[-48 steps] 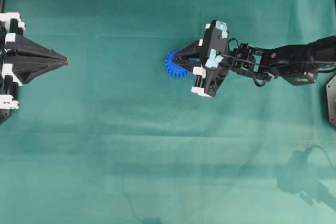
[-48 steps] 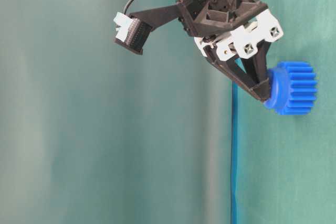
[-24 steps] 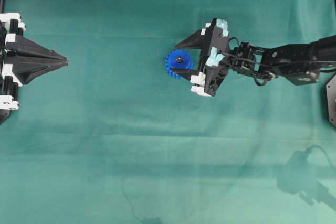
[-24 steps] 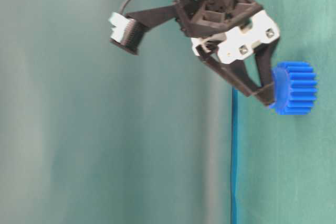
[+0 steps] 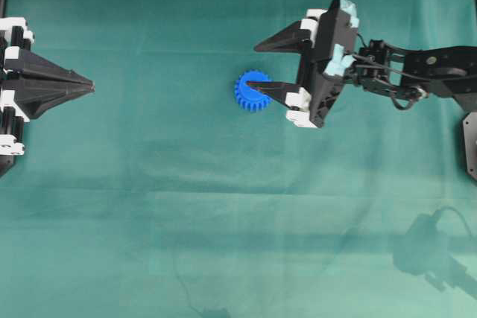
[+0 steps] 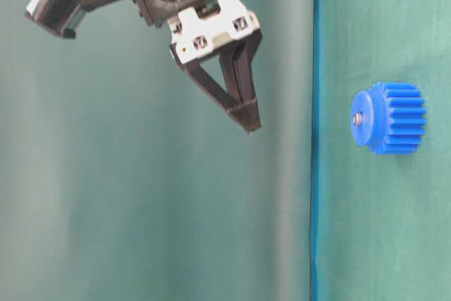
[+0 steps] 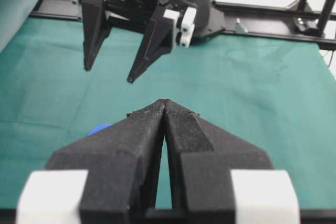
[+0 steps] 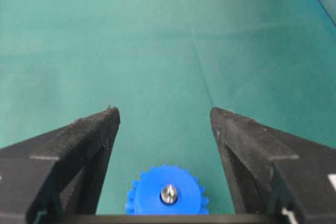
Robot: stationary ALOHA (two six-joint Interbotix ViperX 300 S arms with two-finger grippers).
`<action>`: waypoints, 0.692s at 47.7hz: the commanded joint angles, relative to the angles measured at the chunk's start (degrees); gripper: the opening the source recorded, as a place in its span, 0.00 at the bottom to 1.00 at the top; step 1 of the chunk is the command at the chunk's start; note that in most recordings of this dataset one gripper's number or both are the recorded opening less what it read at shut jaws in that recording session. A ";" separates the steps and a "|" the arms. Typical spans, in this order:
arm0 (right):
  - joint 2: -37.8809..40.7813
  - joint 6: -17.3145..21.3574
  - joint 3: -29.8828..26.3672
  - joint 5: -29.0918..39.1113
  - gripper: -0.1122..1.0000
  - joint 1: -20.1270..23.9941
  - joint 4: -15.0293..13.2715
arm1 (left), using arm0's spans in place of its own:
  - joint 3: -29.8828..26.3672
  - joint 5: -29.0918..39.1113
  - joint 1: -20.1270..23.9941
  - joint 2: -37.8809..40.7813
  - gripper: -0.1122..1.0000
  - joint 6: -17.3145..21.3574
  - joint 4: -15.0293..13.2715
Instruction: Insert the shaft placed at a random location into the center hole of the small gear at another random location.
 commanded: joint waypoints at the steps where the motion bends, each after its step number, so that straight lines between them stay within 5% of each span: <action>1: -2.72 0.00 0.70 0.00 0.85 0.18 -0.18 | -0.44 -0.18 -0.09 0.26 0.10 0.00 -0.18; 33: -26.81 0.79 17.84 4.92 0.85 2.37 0.26 | 0.00 3.87 -0.09 -2.11 0.10 0.00 -0.18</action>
